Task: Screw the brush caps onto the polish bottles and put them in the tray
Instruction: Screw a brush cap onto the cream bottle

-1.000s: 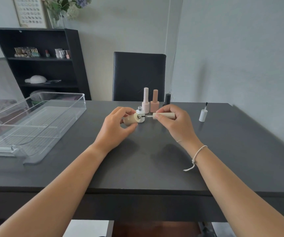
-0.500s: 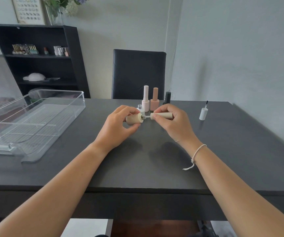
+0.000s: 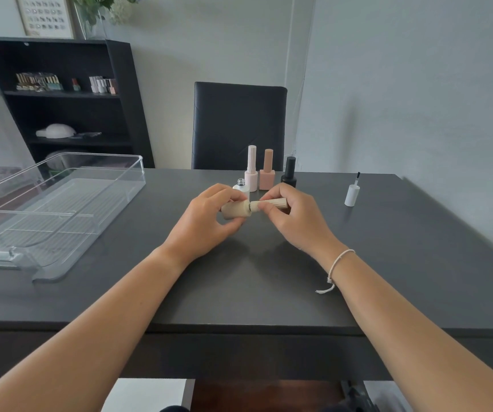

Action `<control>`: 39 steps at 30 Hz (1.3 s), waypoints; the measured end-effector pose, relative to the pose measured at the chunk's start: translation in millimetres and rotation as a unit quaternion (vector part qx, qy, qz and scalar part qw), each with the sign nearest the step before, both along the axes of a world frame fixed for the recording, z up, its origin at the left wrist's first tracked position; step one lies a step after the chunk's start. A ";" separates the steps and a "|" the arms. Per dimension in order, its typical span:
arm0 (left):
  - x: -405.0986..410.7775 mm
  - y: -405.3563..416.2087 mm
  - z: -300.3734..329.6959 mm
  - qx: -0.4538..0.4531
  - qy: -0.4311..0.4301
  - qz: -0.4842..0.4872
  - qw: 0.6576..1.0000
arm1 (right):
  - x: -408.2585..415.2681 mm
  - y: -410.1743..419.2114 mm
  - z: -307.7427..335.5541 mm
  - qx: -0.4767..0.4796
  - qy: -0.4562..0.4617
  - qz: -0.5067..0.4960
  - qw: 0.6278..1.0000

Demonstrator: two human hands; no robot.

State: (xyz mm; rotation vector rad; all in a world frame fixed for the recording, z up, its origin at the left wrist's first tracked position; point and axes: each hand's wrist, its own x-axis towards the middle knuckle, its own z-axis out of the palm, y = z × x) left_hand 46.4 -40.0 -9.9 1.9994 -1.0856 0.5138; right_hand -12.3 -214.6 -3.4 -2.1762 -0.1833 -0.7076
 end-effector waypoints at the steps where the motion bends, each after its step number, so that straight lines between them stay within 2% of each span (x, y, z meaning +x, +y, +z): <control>1: -0.1 0.0 -0.1 0.004 0.000 0.001 1.000 | 0.4 -0.4 -0.2 -0.010 0.004 -0.013 1.000; 6: -0.5 -0.8 -0.6 0.013 -0.006 0.002 1.000 | -0.3 -0.5 0.0 -0.022 0.049 -0.043 0.998; 11: -0.7 -0.6 -0.6 0.007 -0.003 -0.001 1.000 | -3.1 -0.1 0.6 0.020 0.077 0.012 0.997; 16: -0.3 0.3 -0.7 0.003 -0.003 0.003 1.000 | -1.9 -0.3 0.8 -0.020 0.039 -0.033 0.998; 19: -0.5 -0.3 -1.2 0.005 -0.005 0.003 1.000 | -2.2 -0.9 1.6 -0.040 0.063 -0.062 0.995; 23: 0.1 -1.7 -1.3 0.006 -0.006 -0.001 1.000 | -4.6 0.0 1.9 -0.013 0.079 -0.031 0.996; 26: 1.1 -1.8 -1.5 0.004 -0.005 0.000 1.000 | -4.9 -0.5 1.7 -0.016 0.058 -0.006 0.998; 32: 1.8 -0.2 -2.1 0.005 -0.007 0.007 1.000 | -3.3 0.5 1.8 -0.036 0.055 -0.068 0.995; 39: 1.4 -0.9 -1.2 0.002 -0.006 0.008 1.000 | -5.5 -1.3 2.7 -0.039 0.031 -0.034 0.998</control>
